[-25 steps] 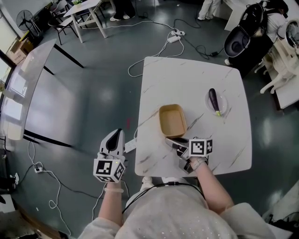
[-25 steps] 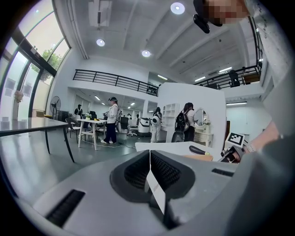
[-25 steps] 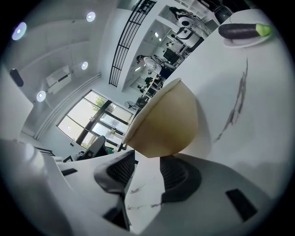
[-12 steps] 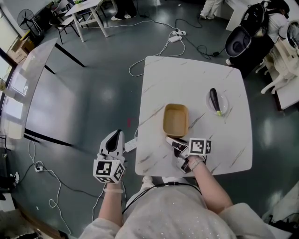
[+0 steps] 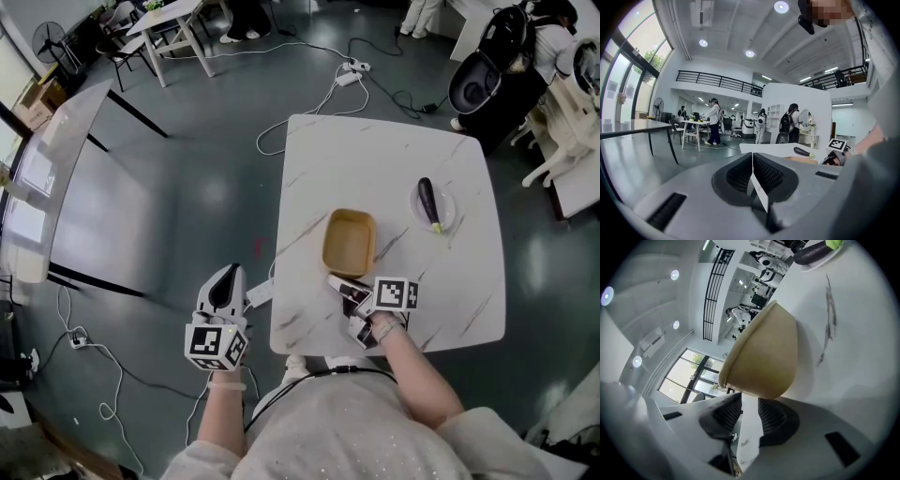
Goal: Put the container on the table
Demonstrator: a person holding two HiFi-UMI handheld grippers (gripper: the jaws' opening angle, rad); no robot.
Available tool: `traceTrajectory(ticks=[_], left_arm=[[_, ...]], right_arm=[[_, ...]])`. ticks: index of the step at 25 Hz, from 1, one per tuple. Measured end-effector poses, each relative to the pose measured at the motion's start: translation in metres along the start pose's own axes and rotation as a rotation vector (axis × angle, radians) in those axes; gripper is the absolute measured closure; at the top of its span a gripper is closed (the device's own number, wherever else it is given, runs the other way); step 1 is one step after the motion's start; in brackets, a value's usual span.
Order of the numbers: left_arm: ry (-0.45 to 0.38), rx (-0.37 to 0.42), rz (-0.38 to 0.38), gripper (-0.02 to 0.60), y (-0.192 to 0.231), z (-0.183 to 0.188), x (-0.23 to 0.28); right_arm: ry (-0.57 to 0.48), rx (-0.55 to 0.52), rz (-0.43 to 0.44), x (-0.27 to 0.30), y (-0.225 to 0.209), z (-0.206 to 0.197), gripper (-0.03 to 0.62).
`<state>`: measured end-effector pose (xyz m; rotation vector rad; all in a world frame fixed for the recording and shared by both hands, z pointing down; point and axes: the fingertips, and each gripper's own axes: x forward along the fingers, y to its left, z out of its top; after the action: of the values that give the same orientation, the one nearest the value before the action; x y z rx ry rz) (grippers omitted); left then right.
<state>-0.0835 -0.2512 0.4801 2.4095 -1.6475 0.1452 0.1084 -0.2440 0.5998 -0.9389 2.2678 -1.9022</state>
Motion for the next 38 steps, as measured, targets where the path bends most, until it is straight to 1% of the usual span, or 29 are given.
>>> traceTrajectory(ticks=[4, 14, 25, 29, 32, 35, 36, 38], left_arm=[[0.003, -0.002, -0.003, 0.574, 0.000, -0.002, 0.001], [0.005, -0.008, -0.004, 0.574, 0.004, -0.003, 0.000], [0.011, -0.019, -0.007, 0.574, 0.008, -0.006, 0.000], [0.009, -0.023, -0.008, 0.574, 0.009, -0.006, -0.003], [0.011, -0.028, -0.006, 0.574, 0.010, -0.007, -0.003], [0.012, -0.031, -0.004, 0.574, 0.010, -0.007, -0.004], [0.012, -0.031, -0.003, 0.574, 0.011, -0.007, -0.004], [0.012, -0.032, -0.002, 0.574, 0.011, -0.006, -0.005]], right_arm=[[-0.002, 0.015, 0.005, 0.001, 0.000, -0.001, 0.511], [-0.003, 0.033, 0.021, 0.003, 0.001, -0.006, 0.534], [0.008, 0.014, 0.032, 0.005, 0.005, -0.010, 0.568], [-0.009, 0.049, 0.047, 0.004, 0.006, -0.012, 0.576], [-0.026, 0.073, 0.049, 0.002, 0.004, -0.012, 0.577], [-0.020, 0.059, 0.031, -0.001, 0.002, -0.014, 0.577], [-0.014, 0.048, 0.041, 0.000, 0.004, -0.015, 0.570], [-0.002, 0.032, 0.067, 0.003, 0.008, -0.016, 0.533]])
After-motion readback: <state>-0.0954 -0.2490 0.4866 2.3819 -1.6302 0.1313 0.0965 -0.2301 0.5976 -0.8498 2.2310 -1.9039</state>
